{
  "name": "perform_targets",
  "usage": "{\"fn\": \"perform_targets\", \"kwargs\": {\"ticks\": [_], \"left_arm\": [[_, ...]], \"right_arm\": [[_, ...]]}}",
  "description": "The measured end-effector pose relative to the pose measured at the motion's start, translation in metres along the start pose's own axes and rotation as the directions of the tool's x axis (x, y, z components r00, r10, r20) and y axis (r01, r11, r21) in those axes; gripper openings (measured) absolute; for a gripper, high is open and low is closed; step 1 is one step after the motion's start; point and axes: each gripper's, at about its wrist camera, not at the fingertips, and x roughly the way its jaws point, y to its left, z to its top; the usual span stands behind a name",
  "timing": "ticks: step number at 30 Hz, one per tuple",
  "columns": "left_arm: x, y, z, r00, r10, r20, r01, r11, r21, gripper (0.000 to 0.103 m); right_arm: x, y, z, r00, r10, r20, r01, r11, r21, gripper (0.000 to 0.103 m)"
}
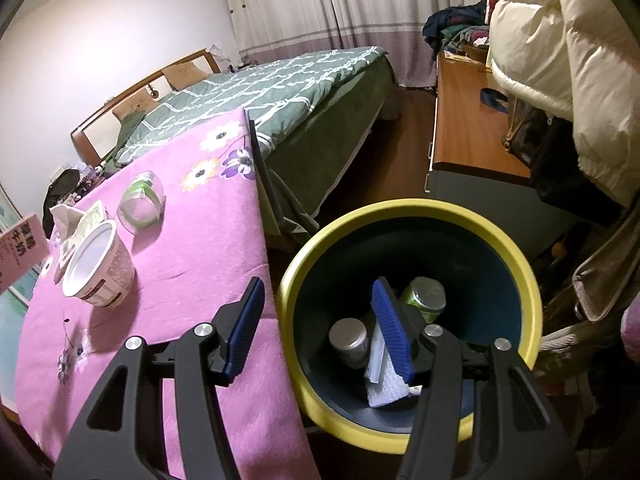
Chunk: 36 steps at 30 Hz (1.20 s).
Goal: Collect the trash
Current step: 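Reach the left tool to the pink drink carton and close on it, then carry the pink carton into the yellow bin and open the left tool, then move the right tool back over the table while the left tool returns too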
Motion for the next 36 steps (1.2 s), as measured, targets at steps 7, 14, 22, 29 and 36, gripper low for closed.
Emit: {"fn": "perform_targets", "kwargs": {"ticks": [7,14,22,29,36], "left_arm": [[-0.018,-0.039,0.022,0.996,-0.085,0.022,0.085,0.996,0.029,0.042],[0.013,-0.099,0.038,0.976,-0.215,-0.026,0.217,0.975,0.057,0.042],[0.068,-0.18,0.052,0.94,-0.321,-0.114,0.333,0.937,0.106,0.042],[0.118,-0.24,0.057,0.913,-0.36,-0.19,0.388,0.912,0.135,0.042],[0.151,-0.264,0.052,0.905,-0.356,-0.231,0.389,0.914,0.114,0.057]], "right_arm": [[-0.025,-0.013,-0.004,0.998,-0.038,0.042,0.038,0.999,0.002,0.054],[-0.048,-0.036,-0.01,0.993,-0.098,0.071,0.097,0.995,0.011,0.056],[-0.069,-0.077,-0.033,0.983,-0.165,0.077,0.161,0.985,0.056,0.057],[-0.075,-0.107,-0.042,0.979,-0.188,0.081,0.179,0.978,0.106,0.057],[-0.076,-0.118,-0.045,0.978,-0.192,0.08,0.181,0.975,0.129,0.058]]}}
